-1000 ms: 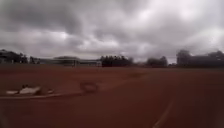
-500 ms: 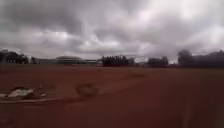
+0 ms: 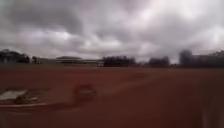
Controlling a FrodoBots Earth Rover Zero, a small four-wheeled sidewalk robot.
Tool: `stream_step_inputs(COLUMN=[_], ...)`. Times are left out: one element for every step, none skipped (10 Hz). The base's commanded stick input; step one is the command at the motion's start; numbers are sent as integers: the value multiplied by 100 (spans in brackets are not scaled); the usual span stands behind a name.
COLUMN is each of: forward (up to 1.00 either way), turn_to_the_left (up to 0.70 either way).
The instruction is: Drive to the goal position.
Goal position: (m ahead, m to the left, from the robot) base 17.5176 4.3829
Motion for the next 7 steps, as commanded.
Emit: stream_step_inputs(forward=[70,70,70,70,70,70,70], turn_to_the_left=[0,0,0,0,0,-1,-21])
